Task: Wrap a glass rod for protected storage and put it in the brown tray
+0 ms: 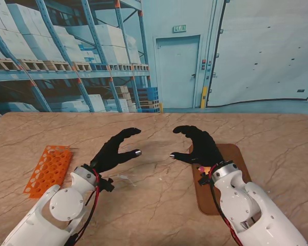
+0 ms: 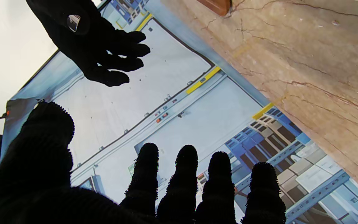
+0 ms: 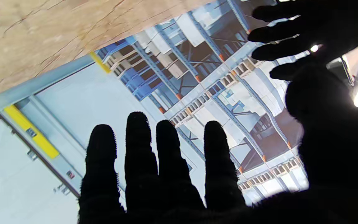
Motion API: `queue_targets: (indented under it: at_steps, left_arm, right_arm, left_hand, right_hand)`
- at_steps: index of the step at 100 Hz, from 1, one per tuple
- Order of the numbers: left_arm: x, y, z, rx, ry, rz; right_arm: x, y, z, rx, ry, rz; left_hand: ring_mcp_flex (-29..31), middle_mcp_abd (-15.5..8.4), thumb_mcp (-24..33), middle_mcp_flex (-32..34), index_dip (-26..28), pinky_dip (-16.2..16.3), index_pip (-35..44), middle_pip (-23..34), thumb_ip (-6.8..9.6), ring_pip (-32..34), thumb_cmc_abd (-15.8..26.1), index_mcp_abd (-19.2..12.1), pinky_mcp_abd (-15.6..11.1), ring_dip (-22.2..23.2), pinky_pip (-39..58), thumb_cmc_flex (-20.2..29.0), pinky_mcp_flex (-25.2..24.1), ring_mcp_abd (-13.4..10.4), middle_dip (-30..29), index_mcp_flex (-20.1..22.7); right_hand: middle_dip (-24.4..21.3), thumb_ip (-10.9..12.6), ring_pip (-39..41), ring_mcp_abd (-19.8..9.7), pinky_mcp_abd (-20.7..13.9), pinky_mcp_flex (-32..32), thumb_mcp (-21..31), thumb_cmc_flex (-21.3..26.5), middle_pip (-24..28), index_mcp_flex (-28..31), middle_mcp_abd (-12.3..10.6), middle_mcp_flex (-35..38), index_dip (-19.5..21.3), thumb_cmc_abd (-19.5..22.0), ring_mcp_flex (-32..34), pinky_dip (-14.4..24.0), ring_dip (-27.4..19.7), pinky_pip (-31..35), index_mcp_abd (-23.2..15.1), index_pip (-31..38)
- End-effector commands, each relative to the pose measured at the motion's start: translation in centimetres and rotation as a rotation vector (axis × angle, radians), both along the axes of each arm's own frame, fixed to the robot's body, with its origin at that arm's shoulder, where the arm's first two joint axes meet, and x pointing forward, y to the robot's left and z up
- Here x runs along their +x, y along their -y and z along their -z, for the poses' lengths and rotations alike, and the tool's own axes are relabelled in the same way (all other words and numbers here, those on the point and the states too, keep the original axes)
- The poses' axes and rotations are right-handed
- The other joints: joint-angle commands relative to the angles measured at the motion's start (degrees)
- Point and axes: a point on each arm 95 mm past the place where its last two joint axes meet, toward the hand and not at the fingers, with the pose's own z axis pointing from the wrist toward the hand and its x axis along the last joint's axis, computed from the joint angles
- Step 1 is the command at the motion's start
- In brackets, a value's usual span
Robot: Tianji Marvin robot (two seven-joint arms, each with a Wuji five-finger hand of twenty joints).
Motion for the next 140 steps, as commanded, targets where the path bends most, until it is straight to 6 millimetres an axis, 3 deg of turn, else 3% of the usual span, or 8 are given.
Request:
queue_targets:
  at_steps: [1, 15, 20, 42, 93, 106, 119, 140]
  left_arm:
    - [-0.4, -0.2, 0.1, -0.027, 0.004, -0.002]
    - [-0.7, -0.5, -0.1, -0.02, 0.033, 0.025]
    - [-0.8, -0.6, -0.2, -0.003, 0.046, 0.034]
    - [-1.5, -1.4, -0.9, 0.027, 0.098, 0.025]
    - [-3.4, -3.0, -2.3, 0.06, 0.163, 0.038]
    - [-3.6, -3.2, -2.4, 0.073, 0.139, 0.07]
    - [-3.8, -3.3, -2.4, 0.083, 0.108, 0.092]
    - [-4.1, -3.7, -2.4, 0.12, 0.1, 0.103]
  right_arm:
    - [-0.4, -0.9, 0.0, 0.013, -0.001, -0.031]
    - [-1.0, -0.7, 0.5, 0.098, -0.068, -0.072]
    - [-1.3, -0.4, 0.5, 0.117, -0.095, -0.1]
    - [-2.7, 0.4, 0.2, 0.186, -0.115, -0.125]
    - [-4.3, 0.1, -0.6, 0.235, -0.084, -0.168]
    - [-4.5, 0.0, -0.7, 0.244, -0.076, -0.168]
    - [-4.5, -0.1, -0.9, 0.249, -0.078, -0.166]
    - [-4.7, -0.3, -0.9, 0.249, -0.084, -0.172]
  left_hand:
    - [0.99, 0.33, 0.98, 0.73, -0.07, -0.55, -1.97, -2.01, -2.17, -1.41, -3.21, -0.16, 0.33, -1.04, -0.96, -2.62, 0.47, 0.14, -0.45, -0.72]
    - [1.53, 0.11, 2.07, 0.83, -0.23, -0.75, -2.51, -2.65, -2.31, -1.85, -4.15, -1.56, 0.93, -1.11, -0.74, -2.8, 1.32, 0.15, -0.57, -1.01]
    - [1.73, -0.01, 6.62, 0.8, -0.17, -1.37, -2.86, -3.04, -3.0, -2.44, -5.18, -1.97, 0.97, -1.03, -0.61, -4.75, 1.51, 0.04, -0.43, -0.99]
    - [2.67, 0.4, 7.42, 1.81, -0.16, -1.44, -2.83, -3.36, -3.09, -2.55, -5.32, -2.14, 1.93, -1.08, -0.44, -4.44, 2.11, 0.55, -0.61, -0.47]
    - [5.41, 2.26, 6.09, 6.04, -1.06, -1.66, -4.89, -4.78, -3.54, -2.13, -4.9, -1.98, 4.45, -0.99, 0.06, -4.05, 4.34, 2.5, -0.93, 3.1]
    - [6.06, 2.48, 3.67, 7.91, -1.16, -2.03, -6.24, -5.55, -3.57, -2.47, -4.04, -2.03, 4.83, -1.37, 0.02, -3.18, 4.73, 2.96, -1.11, 9.04]
    - [6.0, 2.66, 1.11, 8.13, -0.6, -2.08, -7.72, -6.3, -3.27, -2.96, -3.29, -2.35, 4.81, -1.56, 0.05, -2.11, 4.37, 3.07, -1.13, 11.09]
    - [6.03, 2.63, 0.4, 8.25, -0.49, -2.23, -8.53, -6.93, -3.12, -3.29, -3.09, -2.42, 4.78, -1.69, -0.05, -1.61, 4.43, 3.05, -1.29, 11.04]
  right_hand:
    - [-0.57, 2.18, -0.35, -1.31, -1.35, 0.26, -0.93, -3.11, -1.56, 0.01, -1.47, 1.06, 0.12, 0.83, 1.44, 1.2, 0.63, -1.56, -1.75, -1.33]
    - [-1.23, 1.99, -2.9, -1.62, -1.59, 0.79, -0.78, -3.61, -3.76, -0.43, -2.23, 1.61, -0.04, 0.82, 1.72, 1.64, 0.22, -3.61, -3.46, -2.89]
    - [-1.59, 1.92, -3.94, -2.0, -1.89, 0.95, -0.82, -4.15, -4.81, -1.24, -2.63, 1.36, 0.0, 1.01, 1.53, 2.01, 0.16, -4.5, -3.74, -3.35]
    - [-1.6, 1.88, -4.72, -2.08, -1.68, 1.67, -0.8, -4.18, -5.15, -0.69, -2.72, 2.14, 0.17, 1.0, 2.24, 2.67, 0.3, -5.91, -4.01, -3.51]
    - [-1.45, 1.94, -5.12, -2.32, -1.63, 2.7, -0.6, -4.63, -6.06, 0.17, -2.97, 3.47, 0.57, 0.98, 3.52, 4.67, 1.11, -7.82, -4.25, -3.97]
    - [-1.32, 1.96, -4.91, -2.23, -1.62, 2.88, -0.55, -4.8, -6.02, 0.47, -2.97, 3.71, 0.72, 1.11, 3.71, 5.11, 1.35, -7.97, -4.33, -3.92]
    - [-1.24, 2.0, -4.74, -2.28, -1.58, 2.88, -0.41, -4.73, -6.08, 0.51, -2.84, 3.78, 0.81, 1.27, 3.74, 5.51, 1.56, -8.16, -4.27, -4.01]
    - [-1.17, 1.97, -4.65, -2.28, -1.56, 2.84, -0.44, -4.79, -6.21, 0.49, -2.87, 3.71, 0.89, 1.4, 3.57, 5.96, 1.73, -8.38, -4.28, -4.2]
